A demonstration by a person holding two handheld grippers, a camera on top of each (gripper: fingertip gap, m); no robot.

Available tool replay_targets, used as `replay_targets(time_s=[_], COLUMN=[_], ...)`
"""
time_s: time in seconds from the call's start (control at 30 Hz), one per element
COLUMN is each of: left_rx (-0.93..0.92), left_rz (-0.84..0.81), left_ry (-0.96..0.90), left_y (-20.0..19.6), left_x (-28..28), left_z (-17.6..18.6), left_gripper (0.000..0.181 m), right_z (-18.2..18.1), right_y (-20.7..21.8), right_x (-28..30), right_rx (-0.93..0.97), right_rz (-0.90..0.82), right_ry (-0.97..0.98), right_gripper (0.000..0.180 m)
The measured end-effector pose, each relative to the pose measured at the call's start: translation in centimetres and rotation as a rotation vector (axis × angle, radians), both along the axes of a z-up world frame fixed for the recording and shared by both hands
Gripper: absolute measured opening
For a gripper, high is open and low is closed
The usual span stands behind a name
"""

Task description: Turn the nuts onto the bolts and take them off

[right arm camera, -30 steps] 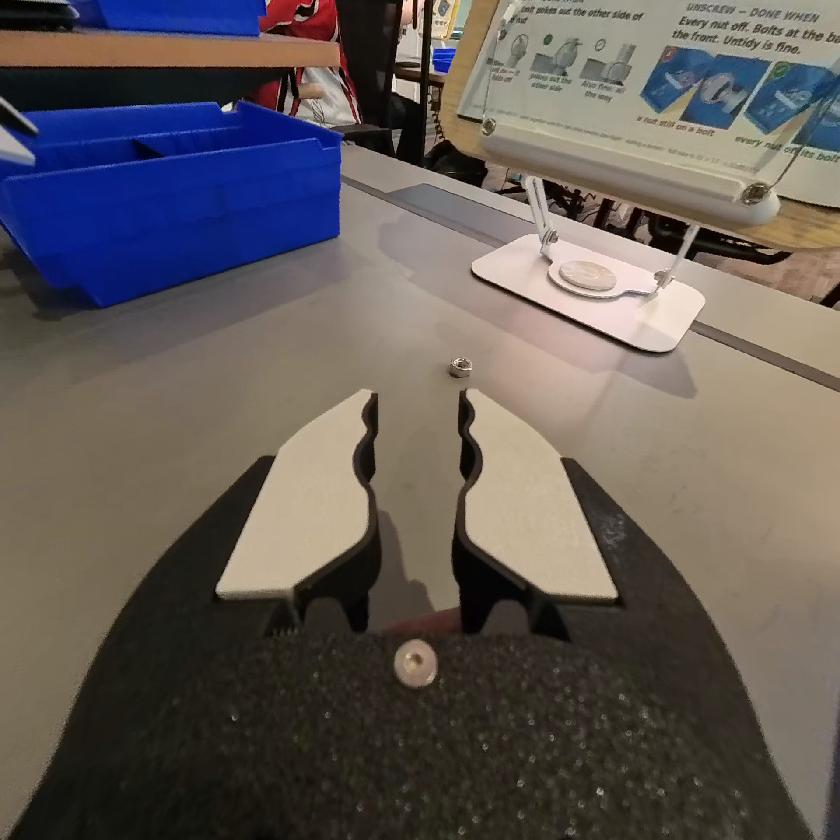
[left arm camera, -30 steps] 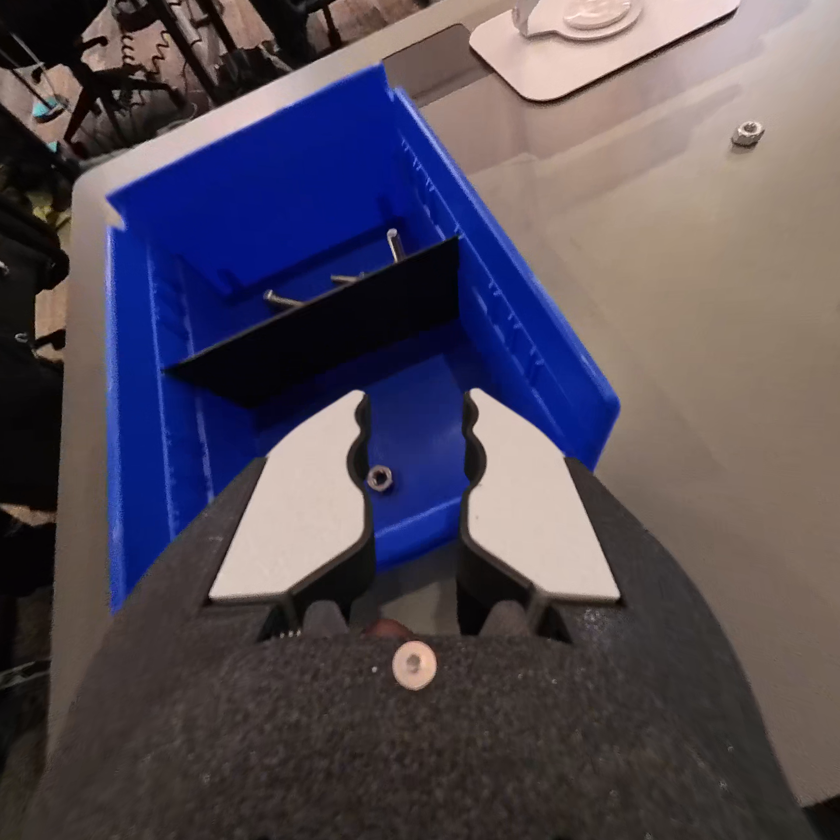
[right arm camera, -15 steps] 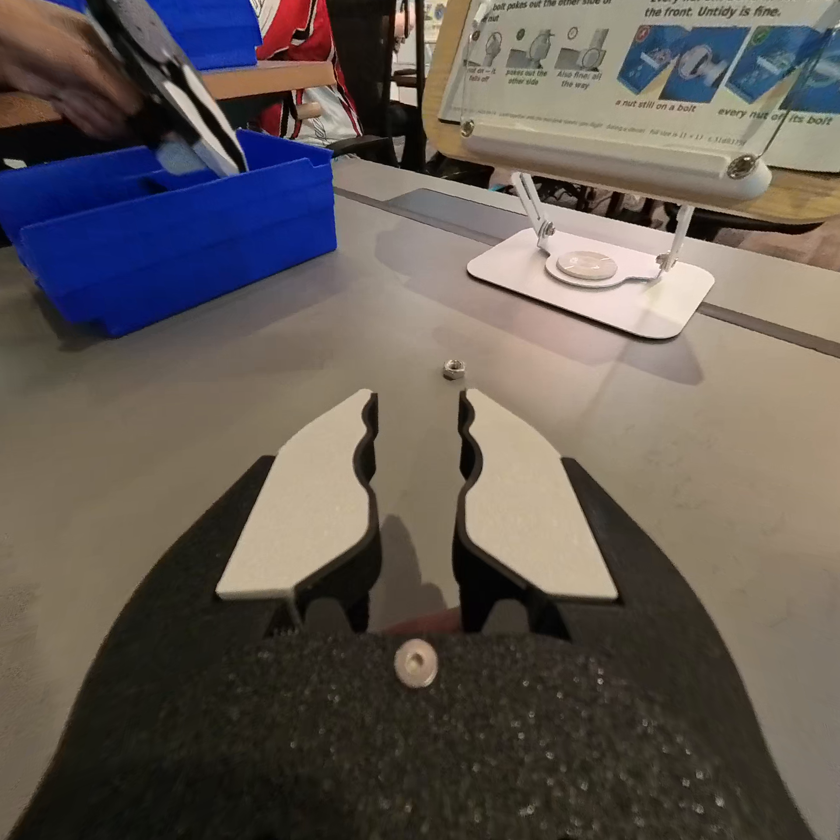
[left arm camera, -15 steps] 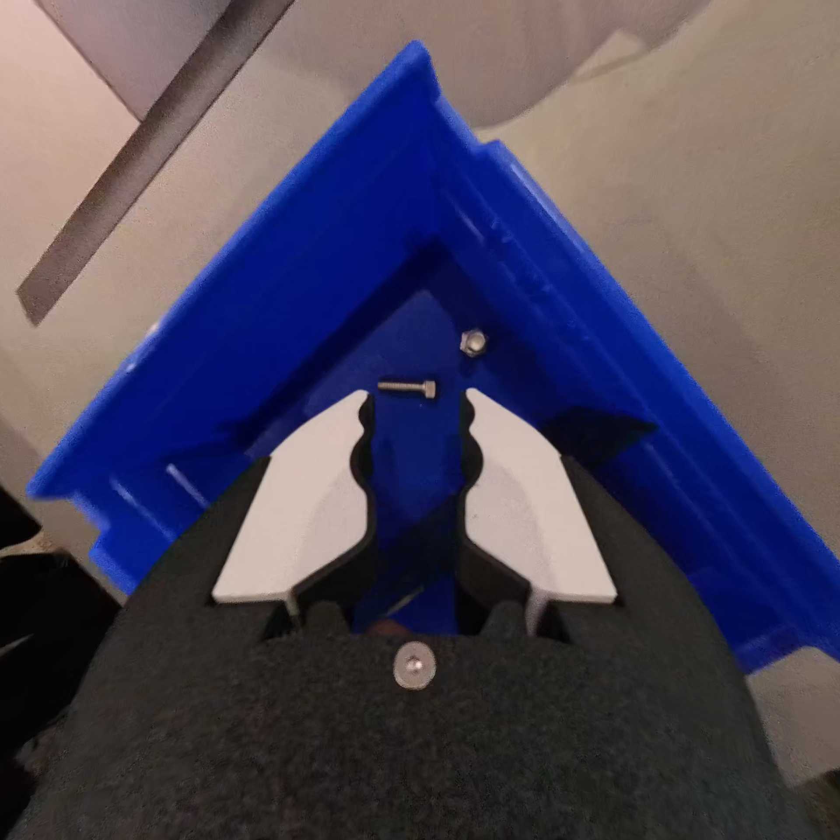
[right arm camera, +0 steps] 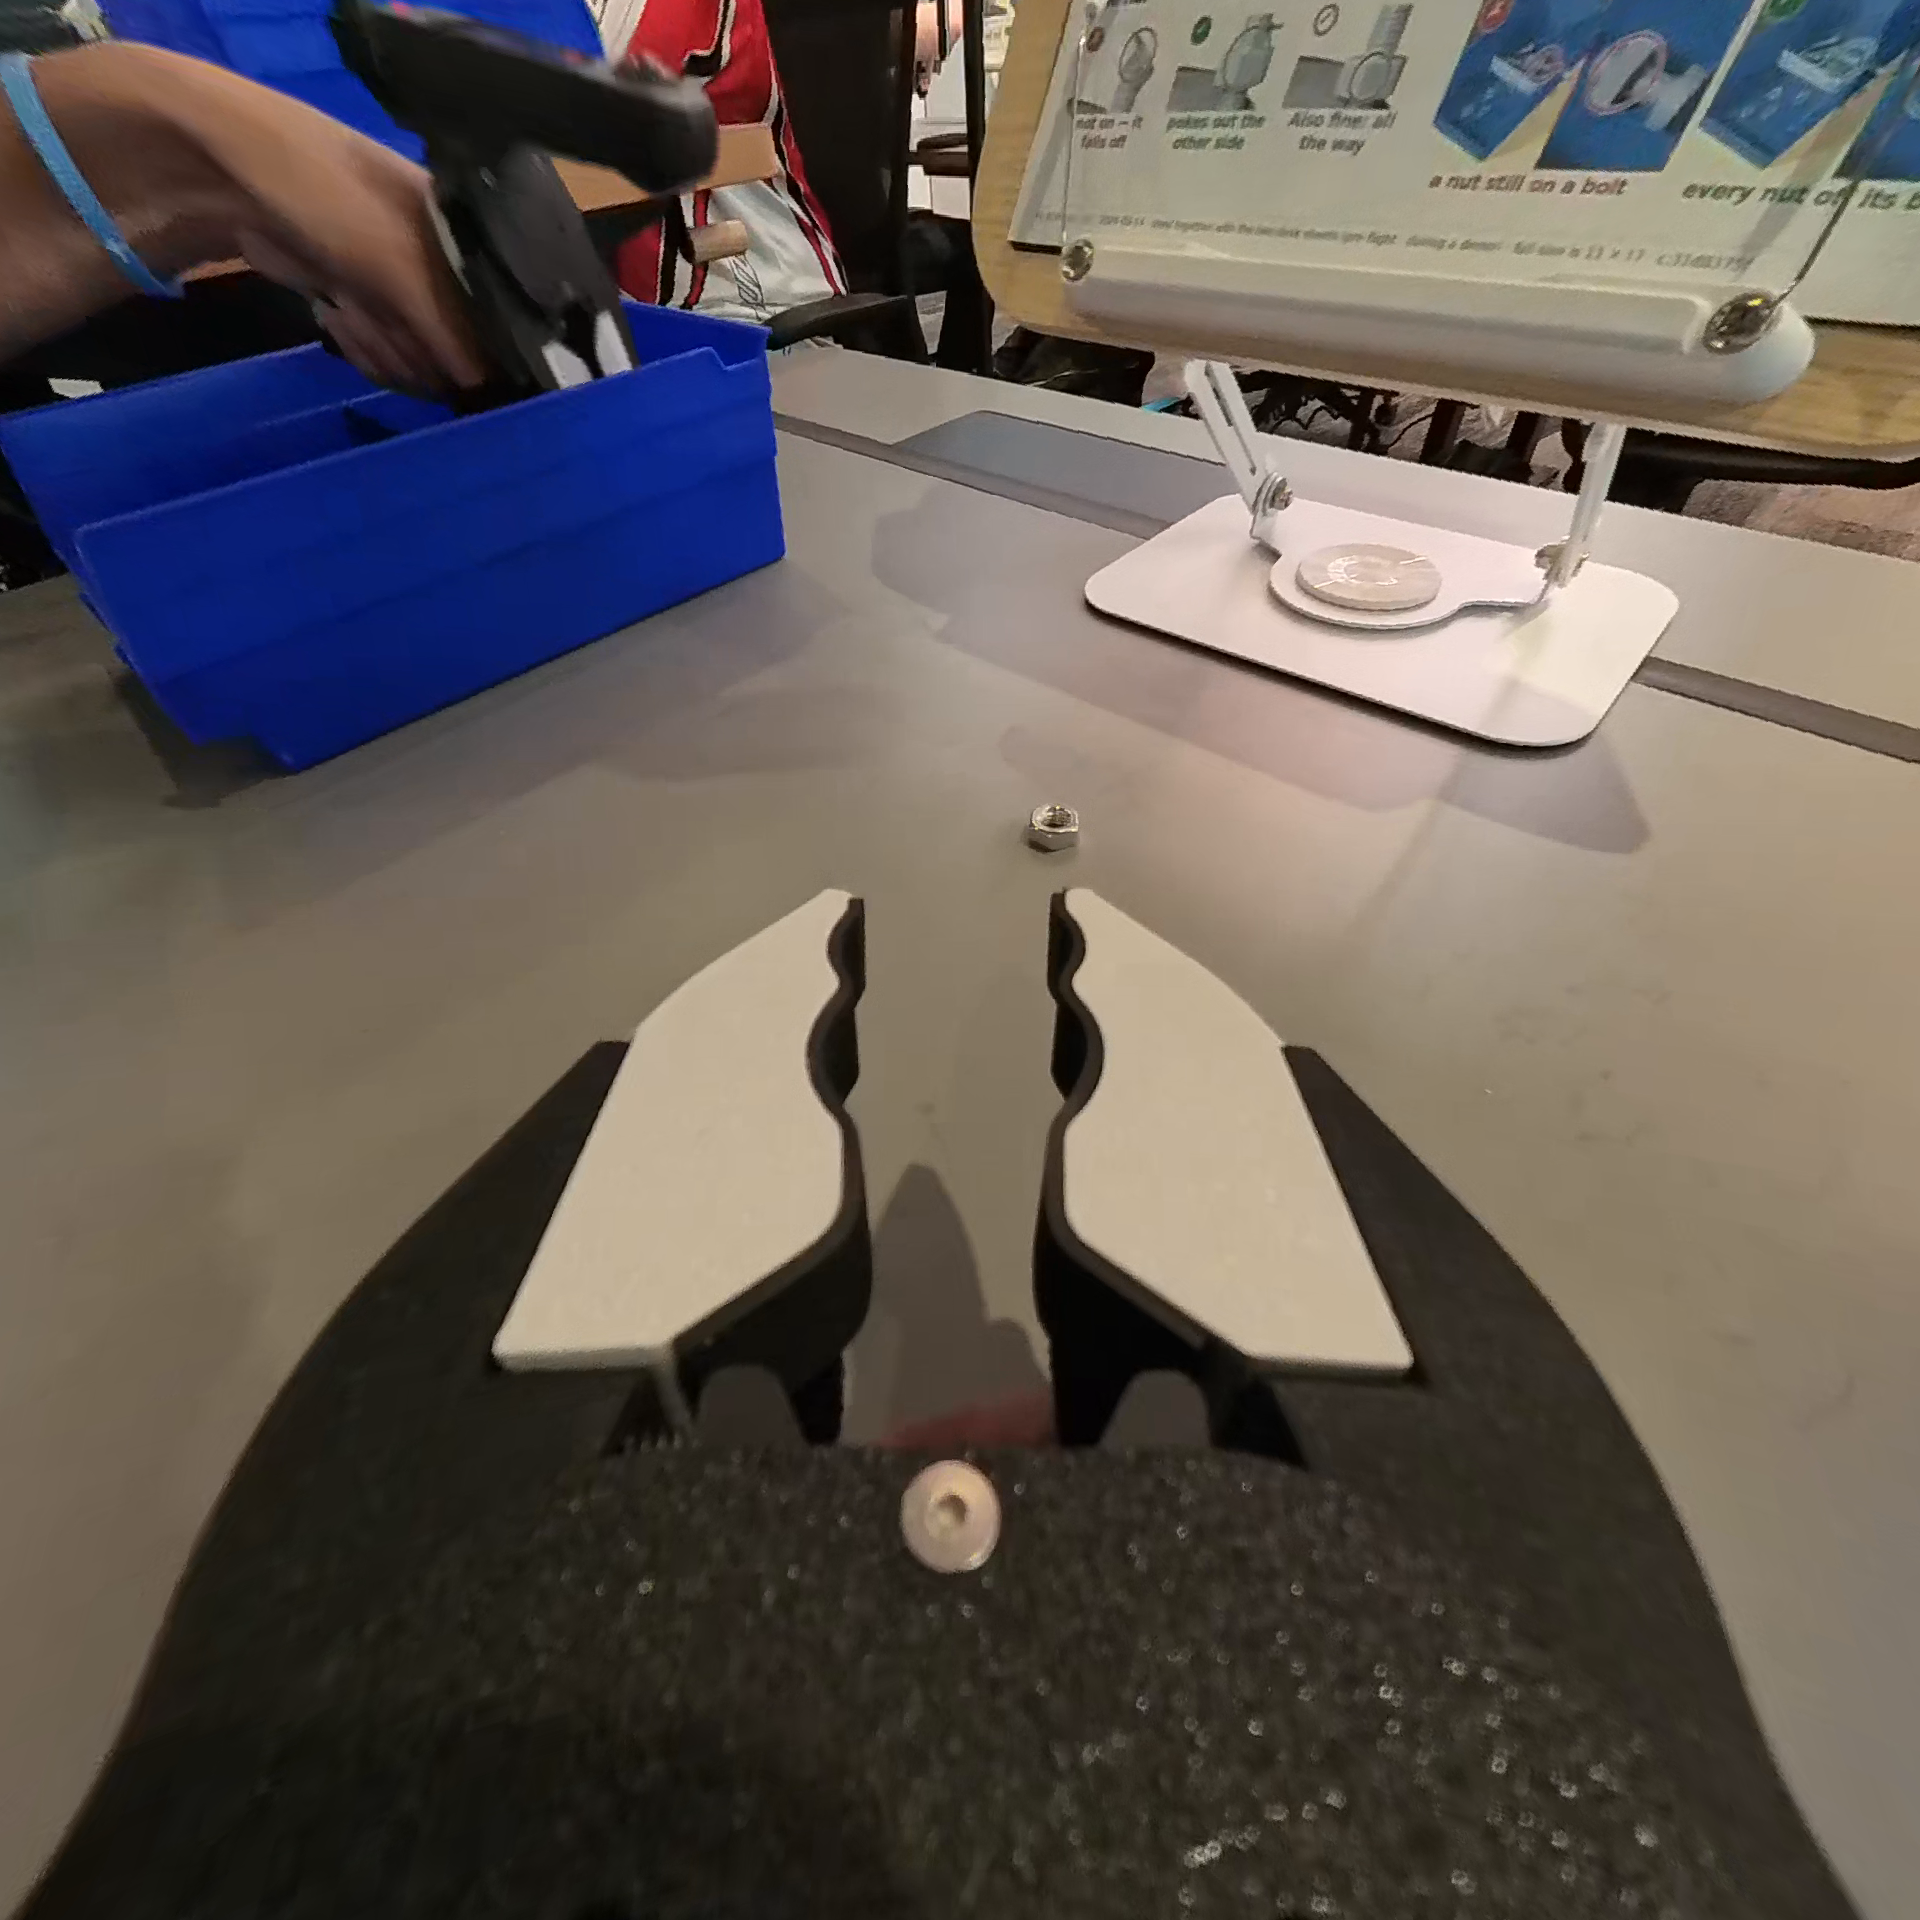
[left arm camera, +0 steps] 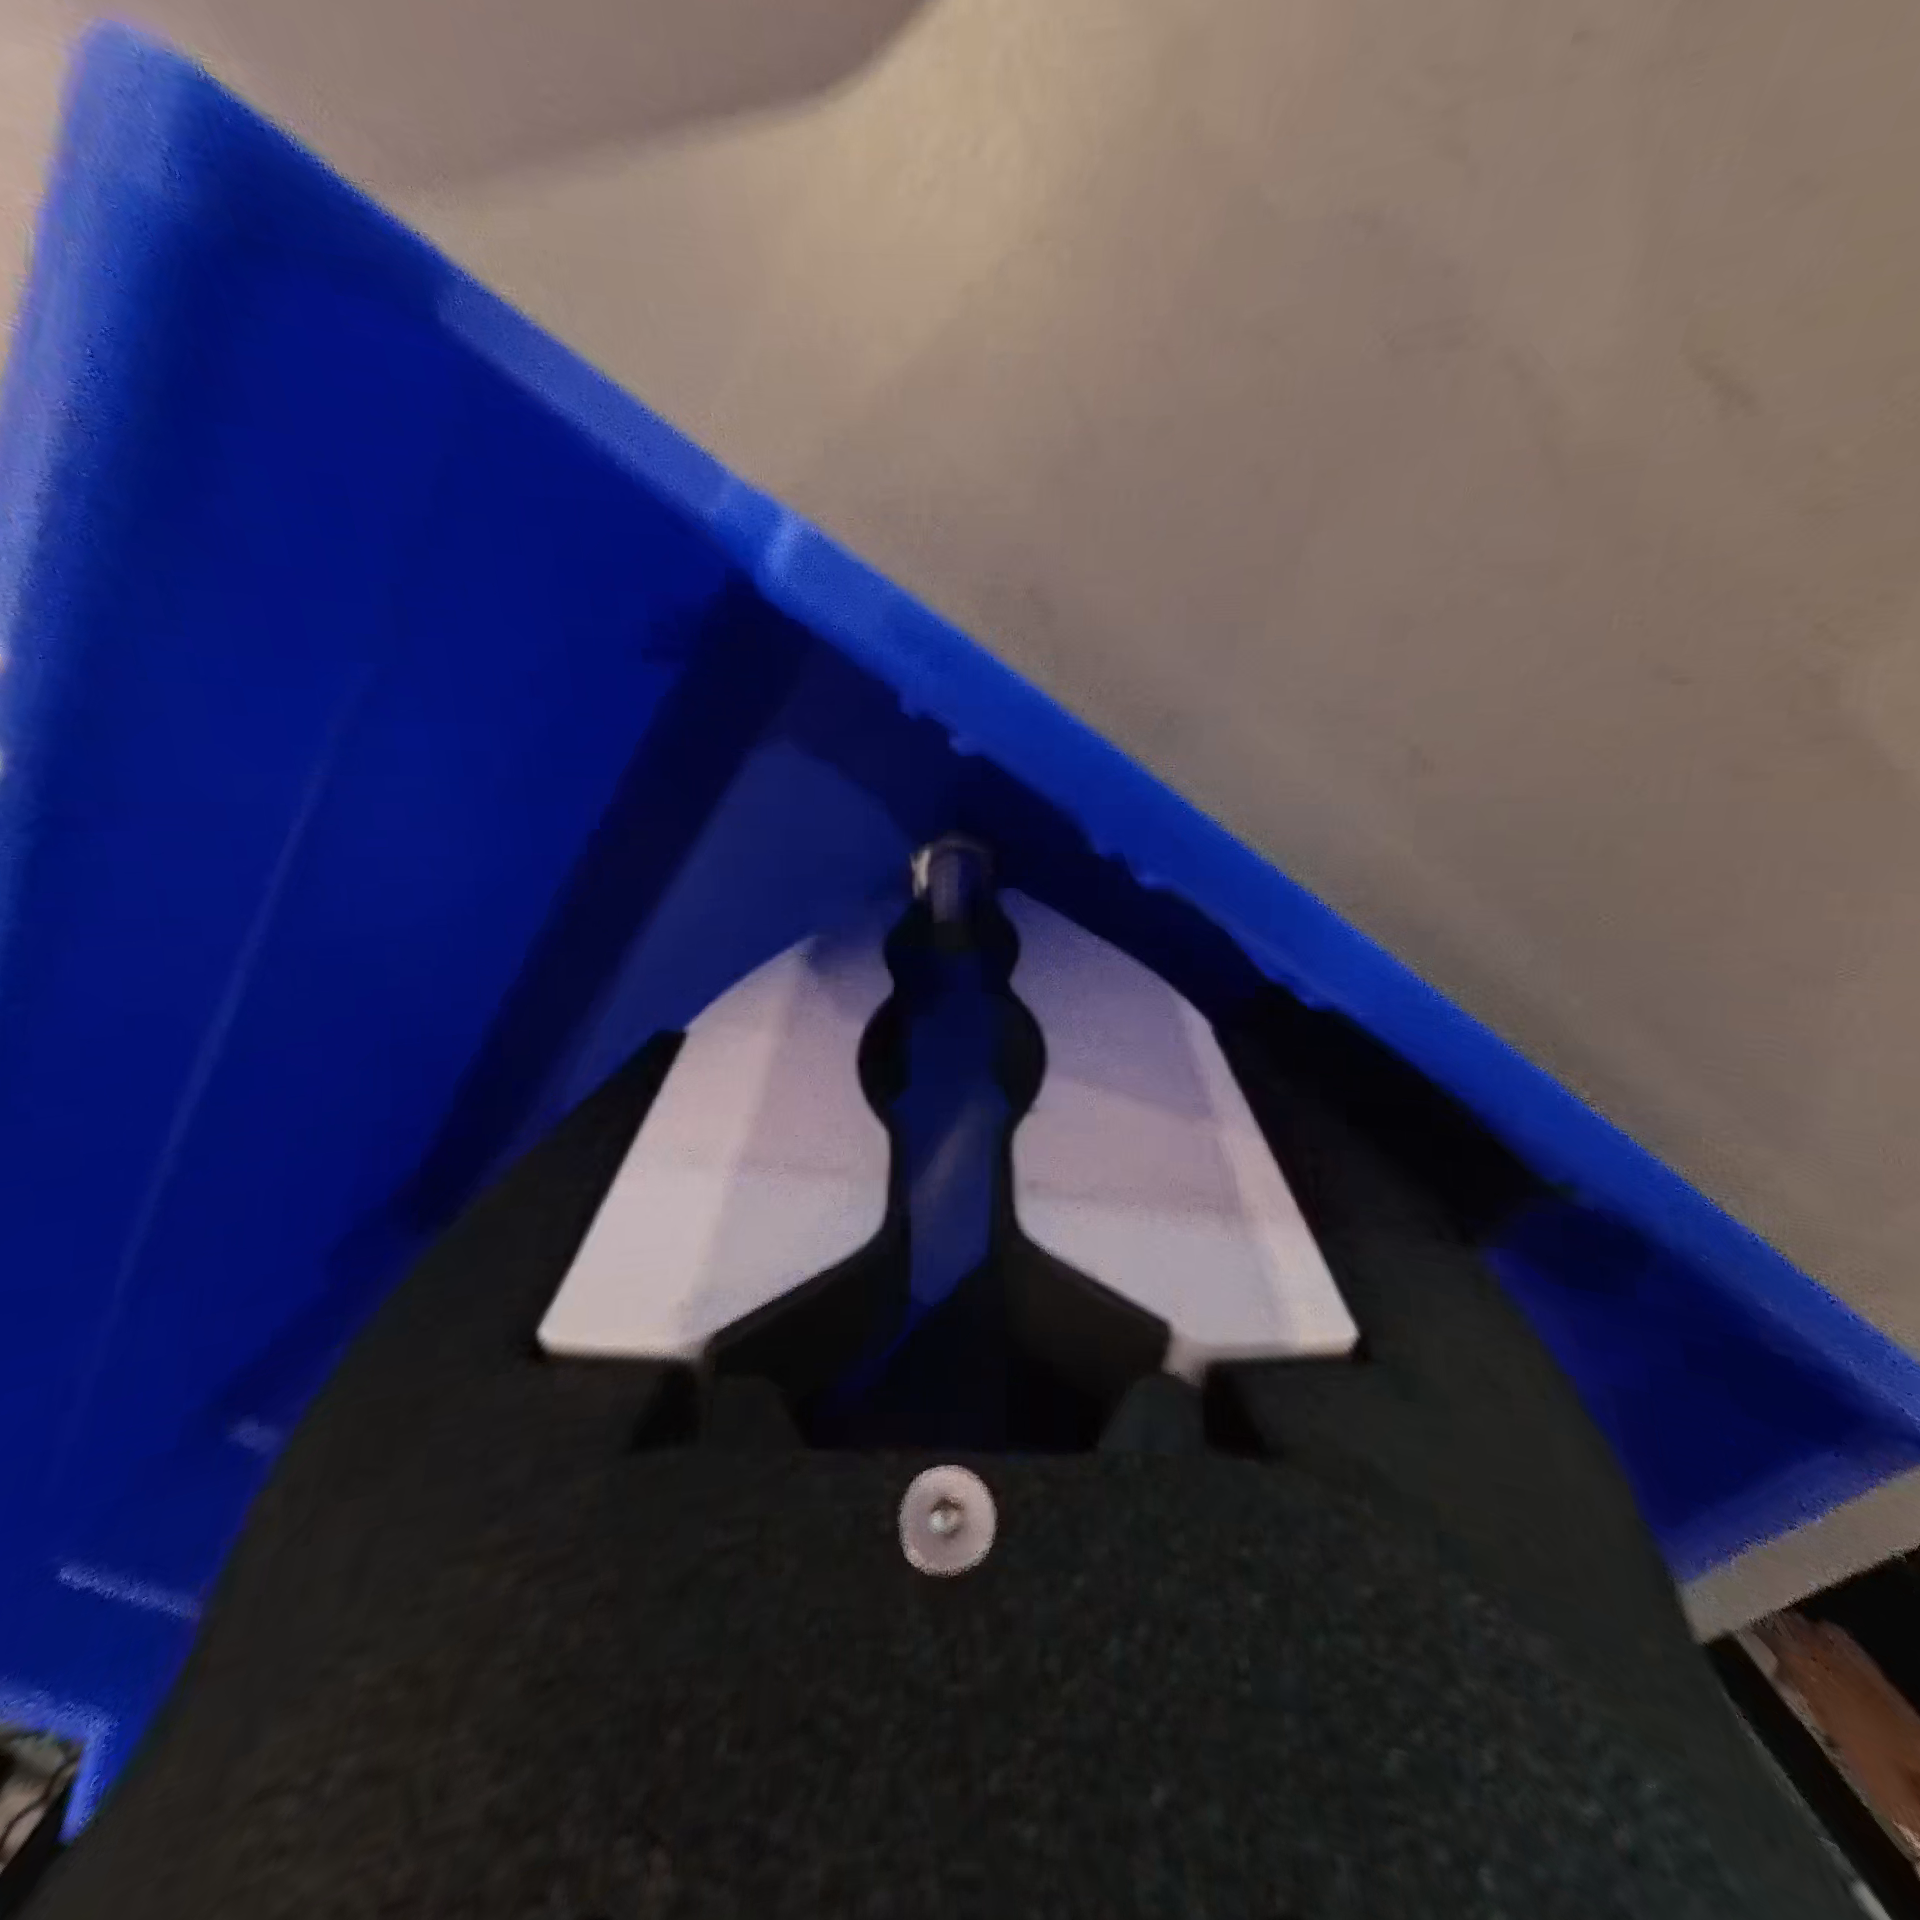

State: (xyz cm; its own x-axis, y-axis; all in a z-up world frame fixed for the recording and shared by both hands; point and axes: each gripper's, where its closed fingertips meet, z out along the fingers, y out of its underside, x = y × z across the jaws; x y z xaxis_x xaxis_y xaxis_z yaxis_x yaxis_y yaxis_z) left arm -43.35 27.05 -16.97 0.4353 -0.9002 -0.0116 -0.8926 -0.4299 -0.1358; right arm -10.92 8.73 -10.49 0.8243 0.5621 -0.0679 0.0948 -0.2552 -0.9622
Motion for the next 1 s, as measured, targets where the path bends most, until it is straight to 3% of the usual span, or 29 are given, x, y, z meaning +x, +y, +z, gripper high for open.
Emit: replay_targets(time_s=[0.23,0.4,0.57,0.77,1.0], left_rx=[0.061,0.111,0.104,0.033,0.005], left_rz=[-0.015,-0.059,-0.357,-0.694,-0.761], left_ry=[0.055,-0.078,-0.2,-0.106,-0.012], left_y=[0.6,-0.6,-7.5,-15.9,-18.9], left_x=[-1.3,0.8,7.6,15.8,22.0], left_z=[1.0,7.6,13.1,9.2,3.1], left_gripper=[0.01,0.01,0.01,0.01,0.01], right_z=[0.1,0.2,0.5,1.1,1.3], right_y=[0.0,-0.1,-0.2,-0.5,-0.6], right_x=[0.1,-0.1,0.1,0.4,0.7], right_rx=[-0.011,-0.008,0.014,0.064,0.079], right_rz=[0.004,0.01,0.001,-0.017,-0.024], right_ry=[0.024,0.034,0.031,0.021,0.021], right_gripper=[0.033,0.032,0.031,0.03,0.029])
